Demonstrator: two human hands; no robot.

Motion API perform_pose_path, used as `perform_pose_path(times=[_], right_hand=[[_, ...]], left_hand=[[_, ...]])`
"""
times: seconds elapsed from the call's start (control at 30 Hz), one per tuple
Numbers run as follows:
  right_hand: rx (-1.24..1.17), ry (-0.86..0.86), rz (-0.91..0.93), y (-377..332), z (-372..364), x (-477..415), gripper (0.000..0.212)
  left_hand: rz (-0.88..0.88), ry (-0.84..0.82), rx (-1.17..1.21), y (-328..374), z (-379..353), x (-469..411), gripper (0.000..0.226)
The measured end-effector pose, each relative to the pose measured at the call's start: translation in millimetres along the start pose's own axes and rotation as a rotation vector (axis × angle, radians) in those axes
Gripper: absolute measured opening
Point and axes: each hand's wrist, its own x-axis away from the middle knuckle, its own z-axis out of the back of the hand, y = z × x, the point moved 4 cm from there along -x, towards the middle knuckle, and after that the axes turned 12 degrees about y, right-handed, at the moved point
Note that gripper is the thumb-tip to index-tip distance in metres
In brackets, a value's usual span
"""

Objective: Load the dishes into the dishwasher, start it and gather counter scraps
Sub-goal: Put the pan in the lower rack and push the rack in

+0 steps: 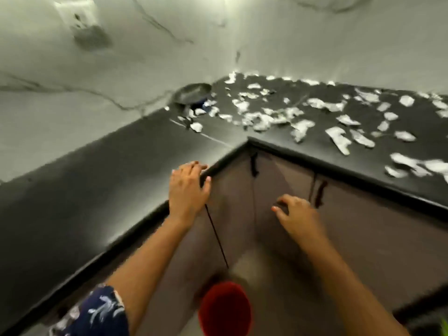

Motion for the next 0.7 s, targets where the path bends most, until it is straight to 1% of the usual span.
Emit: perform_pose_path(times=[0.07,0.13,0.2,0.27,0.3,0.4,0.5,0.57,0.63,0.7], right_hand=[[-0.039,-0.017,0.054,-60.0,-25.3,-58.8,0.027],[-0.047,-0.064,0.077,-105.1,-49.6,-104.0,0.029],[-0.088,-0.079,0.092,-135.8,-66.0,-140.2,0.029],[-0.139,-0.083,0.082,-160.6,-81.4,-182.0,0.028],[-0.167,-0.091,0.064,-170.6,-90.6,-204.9,0.028],[-0.232,-0.128,0.028,-201.5,-121.2,-276.0,0.028],[-0.339,-0.216,-0.039,-234.3,-164.9,-346.8,0.026],[-0.425,-0.261,-0.129,-254.5,-197.4,-391.0,0.022],[-0.541,-0.311,-0.284,-264.5,-231.4,-427.2,0.012],[-0.564,-0.315,-0.368,-266.2,-257.1,-450.5,0.02]], left_hand=[[0.097,-0.085,-0.096,-65.4,-16.6,-51.2,0.038],[0.248,-0.238,-0.172,-121.7,-42.9,-79.1,0.04],[0.378,-0.377,-0.229,-162.8,-69.2,-90.8,0.045],[0.471,-0.453,-0.221,-193.4,-95.8,-103.5,0.049],[0.495,-0.463,-0.206,-204.1,-107.5,-111.3,0.051],[0.477,-0.435,-0.202,-228.0,-136.1,-138.5,0.052],[0.471,-0.414,-0.217,-247.3,-161.1,-165.3,0.053],[0.484,-0.419,-0.235,-262.5,-177.6,-183.9,0.054],[0.499,-0.423,-0.249,-273.9,-189.1,-195.6,0.056],[0.493,-0.416,-0.264,-278.5,-193.2,-198.8,0.057]])
